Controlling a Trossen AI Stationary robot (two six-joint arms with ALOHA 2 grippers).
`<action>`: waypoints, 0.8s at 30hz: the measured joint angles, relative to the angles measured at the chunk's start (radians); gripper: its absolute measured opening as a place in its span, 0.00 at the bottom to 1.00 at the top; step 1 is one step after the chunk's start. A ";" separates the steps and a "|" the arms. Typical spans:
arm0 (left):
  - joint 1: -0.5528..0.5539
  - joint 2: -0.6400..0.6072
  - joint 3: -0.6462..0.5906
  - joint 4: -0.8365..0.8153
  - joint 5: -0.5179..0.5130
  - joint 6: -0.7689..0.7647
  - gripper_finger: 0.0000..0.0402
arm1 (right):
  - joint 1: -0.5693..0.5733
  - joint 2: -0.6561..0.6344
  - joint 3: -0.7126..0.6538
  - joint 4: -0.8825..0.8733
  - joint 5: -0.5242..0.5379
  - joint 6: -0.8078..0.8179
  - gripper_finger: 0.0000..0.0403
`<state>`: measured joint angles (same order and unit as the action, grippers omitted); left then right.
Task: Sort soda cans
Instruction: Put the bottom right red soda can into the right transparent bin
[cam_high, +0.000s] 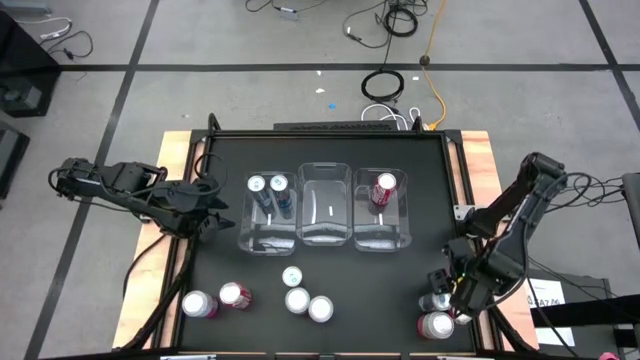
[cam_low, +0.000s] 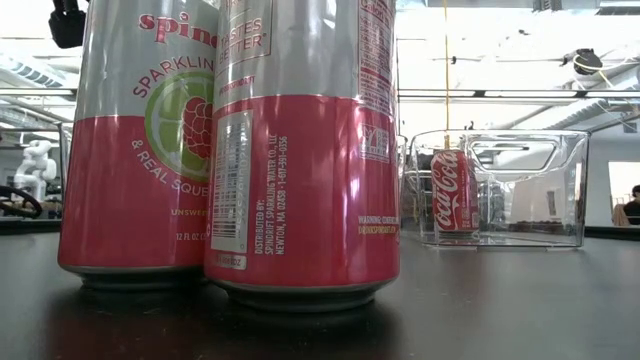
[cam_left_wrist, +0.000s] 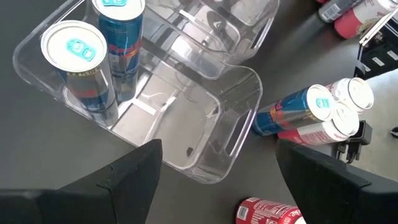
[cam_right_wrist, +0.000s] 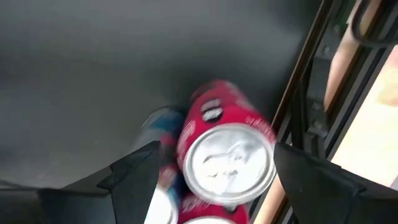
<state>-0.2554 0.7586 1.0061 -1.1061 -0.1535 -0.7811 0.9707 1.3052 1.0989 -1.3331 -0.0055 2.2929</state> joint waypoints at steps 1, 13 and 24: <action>0.000 0.000 0.000 0.000 -0.003 0.000 0.81 | 0.000 -0.005 -0.008 -0.001 0.000 0.000 0.75; 0.000 0.000 0.000 -0.002 -0.013 -0.025 0.81 | 0.005 -0.011 -0.046 -0.010 -0.030 -0.007 0.75; 0.000 0.000 0.000 -0.002 -0.013 -0.027 0.81 | 0.026 -0.015 -0.163 0.160 -0.042 0.004 0.75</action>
<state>-0.2555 0.7588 1.0061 -1.1080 -0.1668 -0.8078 0.9970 1.2900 0.9356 -1.1732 -0.0471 2.2967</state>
